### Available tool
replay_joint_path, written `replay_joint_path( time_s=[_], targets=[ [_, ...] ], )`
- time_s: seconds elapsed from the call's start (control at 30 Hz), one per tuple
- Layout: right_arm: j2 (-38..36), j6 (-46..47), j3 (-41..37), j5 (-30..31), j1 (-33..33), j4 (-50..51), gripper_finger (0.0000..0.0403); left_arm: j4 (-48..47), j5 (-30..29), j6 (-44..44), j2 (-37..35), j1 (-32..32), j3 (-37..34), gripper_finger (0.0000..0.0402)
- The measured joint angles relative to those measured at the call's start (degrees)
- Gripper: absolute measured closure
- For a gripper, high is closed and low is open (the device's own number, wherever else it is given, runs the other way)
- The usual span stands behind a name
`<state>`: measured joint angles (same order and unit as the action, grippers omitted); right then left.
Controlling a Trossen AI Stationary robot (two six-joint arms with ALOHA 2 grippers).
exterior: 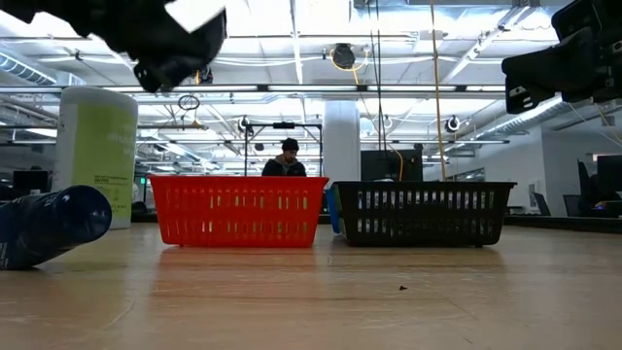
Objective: Pick & Place Travel size toiletries
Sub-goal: Put the left shave cream into the red bin
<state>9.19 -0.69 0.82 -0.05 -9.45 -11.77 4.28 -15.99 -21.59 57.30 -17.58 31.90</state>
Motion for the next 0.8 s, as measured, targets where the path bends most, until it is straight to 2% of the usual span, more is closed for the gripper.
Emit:
replay_joint_path(
  time_s=[0.2,0.4,0.6,0.8],
  targets=[
    [0.0,0.0,0.0,0.0,0.0,0.0,0.0403,-5.2,0.9,-3.2,4.0,2.0,3.5,0.0394],
    [0.0,0.0,0.0,0.0,0.0,0.0,0.0403,-11.8,2.5,-0.4,11.9,2.1,12.8,0.0394],
    [0.0,0.0,0.0,0.0,0.0,-0.1,0.0403,-24.6,2.6,0.2,20.9,2.3,22.9,0.0392],
    [0.0,0.0,0.0,0.0,0.0,0.0,0.0403,-29.6,3.0,0.2,28.0,3.8,27.6,0.0394]
  ],
)
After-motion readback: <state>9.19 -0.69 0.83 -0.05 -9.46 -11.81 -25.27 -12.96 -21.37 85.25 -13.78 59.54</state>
